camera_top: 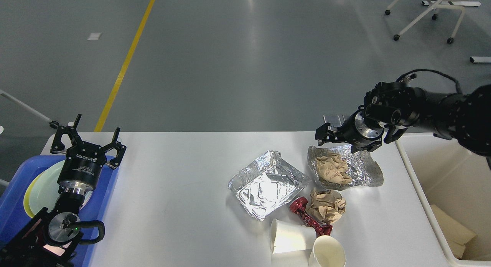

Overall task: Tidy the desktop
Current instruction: 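Raise the right gripper and move it over the crumpled foil packet, then lower the right gripper and grasp the brown paper inside the foil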

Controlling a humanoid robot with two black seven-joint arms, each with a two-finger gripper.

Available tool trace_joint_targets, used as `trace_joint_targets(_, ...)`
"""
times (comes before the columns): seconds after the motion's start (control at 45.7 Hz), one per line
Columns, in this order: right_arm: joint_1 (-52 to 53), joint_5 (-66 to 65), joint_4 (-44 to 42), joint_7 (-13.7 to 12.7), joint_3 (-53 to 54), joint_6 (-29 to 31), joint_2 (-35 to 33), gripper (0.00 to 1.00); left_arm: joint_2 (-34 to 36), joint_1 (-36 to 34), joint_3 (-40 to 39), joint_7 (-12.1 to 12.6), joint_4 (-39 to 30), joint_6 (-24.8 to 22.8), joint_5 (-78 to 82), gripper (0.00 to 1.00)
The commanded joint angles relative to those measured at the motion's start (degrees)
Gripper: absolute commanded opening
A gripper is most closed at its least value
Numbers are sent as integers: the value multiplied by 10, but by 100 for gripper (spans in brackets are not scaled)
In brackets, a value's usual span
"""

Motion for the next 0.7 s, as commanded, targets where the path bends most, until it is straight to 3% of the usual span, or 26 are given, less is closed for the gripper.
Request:
trace_joint_targets(0.0, -39, 1, -28, 0, 5, -23, 9, 100, 0, 0, 0, 0, 0, 0, 0, 96)
trace_joint_targets(0.678, -123, -22, -40, -1, 16, -154, 38, 99, 0, 0, 0, 0, 0, 0, 0, 96)
